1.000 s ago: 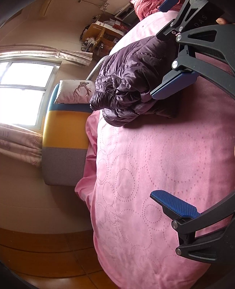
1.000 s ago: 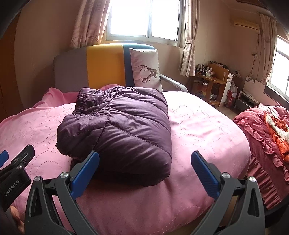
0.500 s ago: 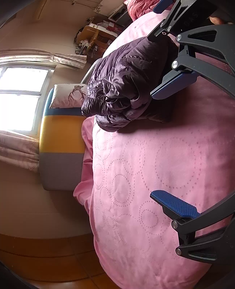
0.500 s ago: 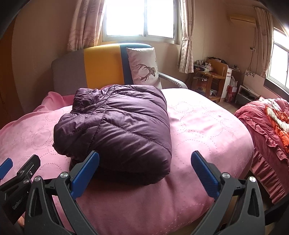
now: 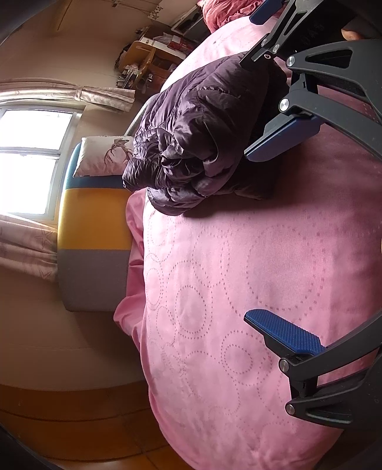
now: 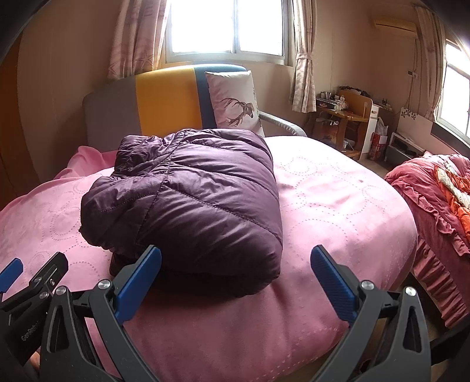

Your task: Fold large clothes

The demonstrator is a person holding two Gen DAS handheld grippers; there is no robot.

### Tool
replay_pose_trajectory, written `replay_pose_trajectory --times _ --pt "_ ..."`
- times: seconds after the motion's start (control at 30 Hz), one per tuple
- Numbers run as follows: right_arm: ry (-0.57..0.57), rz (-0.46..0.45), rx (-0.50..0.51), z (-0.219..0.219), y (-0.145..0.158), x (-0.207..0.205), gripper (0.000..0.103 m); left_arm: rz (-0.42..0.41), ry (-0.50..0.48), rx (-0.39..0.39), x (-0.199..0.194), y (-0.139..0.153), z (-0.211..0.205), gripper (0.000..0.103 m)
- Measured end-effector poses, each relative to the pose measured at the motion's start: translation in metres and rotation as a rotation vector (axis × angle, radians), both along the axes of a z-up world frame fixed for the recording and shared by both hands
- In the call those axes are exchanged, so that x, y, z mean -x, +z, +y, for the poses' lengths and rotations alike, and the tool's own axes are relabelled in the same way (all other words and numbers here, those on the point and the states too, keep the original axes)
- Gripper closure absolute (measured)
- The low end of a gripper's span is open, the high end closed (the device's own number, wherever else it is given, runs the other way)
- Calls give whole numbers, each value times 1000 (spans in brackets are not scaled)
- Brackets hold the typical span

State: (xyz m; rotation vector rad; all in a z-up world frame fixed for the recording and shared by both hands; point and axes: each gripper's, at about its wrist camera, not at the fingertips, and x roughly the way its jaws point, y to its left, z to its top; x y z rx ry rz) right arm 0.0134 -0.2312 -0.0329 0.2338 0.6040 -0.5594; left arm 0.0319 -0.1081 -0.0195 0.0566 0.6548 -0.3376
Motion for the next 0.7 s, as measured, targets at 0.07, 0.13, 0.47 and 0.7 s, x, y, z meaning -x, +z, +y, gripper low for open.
replay_pose_trajectory --times 0.07,0.13,0.47,0.7 --pt "-1 3 -5 0 -1 -1 2 0 -2 2 0 0 0 4" --pt "1 3 -7 0 -1 -1 2 2 -3 2 -1 -1 1 4" --pt "20 10 9 6 -2 -3 2 -3 10 7 1 1 4 4" --pt "26 2 16 8 1 -2 2 -3 15 6 1 3 7 4"
